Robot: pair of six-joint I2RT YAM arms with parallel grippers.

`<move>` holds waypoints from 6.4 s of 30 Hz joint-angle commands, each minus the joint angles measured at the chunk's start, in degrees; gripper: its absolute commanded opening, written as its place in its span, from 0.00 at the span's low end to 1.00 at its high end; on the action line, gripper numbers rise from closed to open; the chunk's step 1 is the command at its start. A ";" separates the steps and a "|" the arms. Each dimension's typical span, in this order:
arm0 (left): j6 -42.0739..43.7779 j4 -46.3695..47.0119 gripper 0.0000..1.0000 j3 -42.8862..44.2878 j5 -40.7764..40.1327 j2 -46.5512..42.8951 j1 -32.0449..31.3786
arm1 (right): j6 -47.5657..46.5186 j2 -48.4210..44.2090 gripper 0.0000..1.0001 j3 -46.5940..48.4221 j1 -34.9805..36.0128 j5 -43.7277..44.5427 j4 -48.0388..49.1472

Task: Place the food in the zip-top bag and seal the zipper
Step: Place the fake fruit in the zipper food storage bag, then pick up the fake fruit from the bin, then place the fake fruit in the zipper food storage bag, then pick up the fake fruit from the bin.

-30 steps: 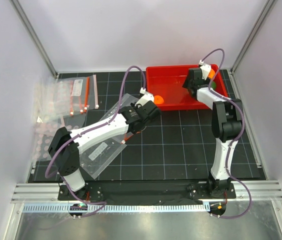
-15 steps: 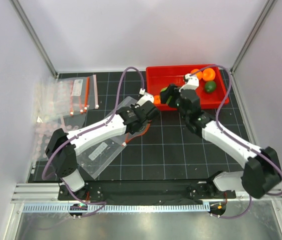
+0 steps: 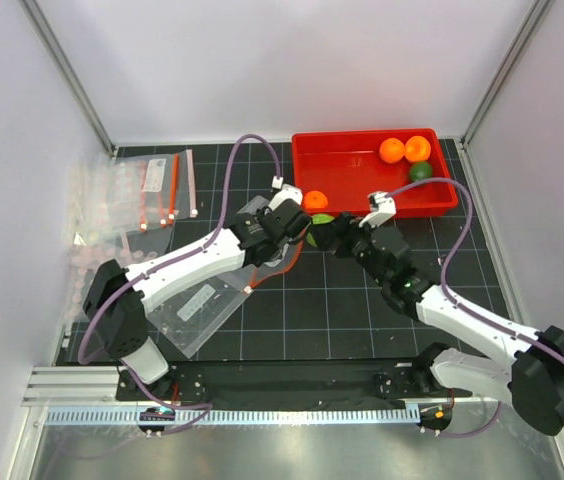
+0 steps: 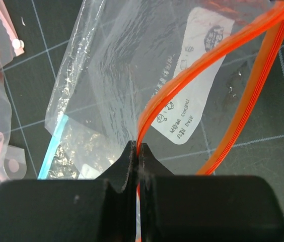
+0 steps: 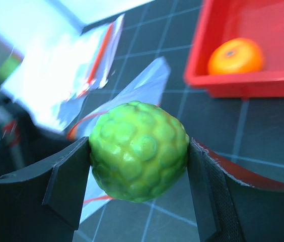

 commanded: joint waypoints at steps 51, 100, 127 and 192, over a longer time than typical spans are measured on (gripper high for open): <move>-8.88 16.39 0.01 -15.65 2.16 -22.74 6.39 | -6.90 5.57 0.78 14.48 -6.99 9.64 -13.64; -8.71 17.79 0.00 -16.44 4.79 -21.86 6.48 | -6.29 70.81 0.81 71.72 -37.33 17.03 -33.95; -10.03 18.23 0.00 -16.35 7.87 -22.04 6.39 | -5.94 15.54 0.43 26.47 -2.99 7.88 -11.11; -20.66 27.19 0.01 -22.07 13.67 -28.45 11.84 | -4.35 40.37 0.99 48.67 -22.38 16.65 -19.45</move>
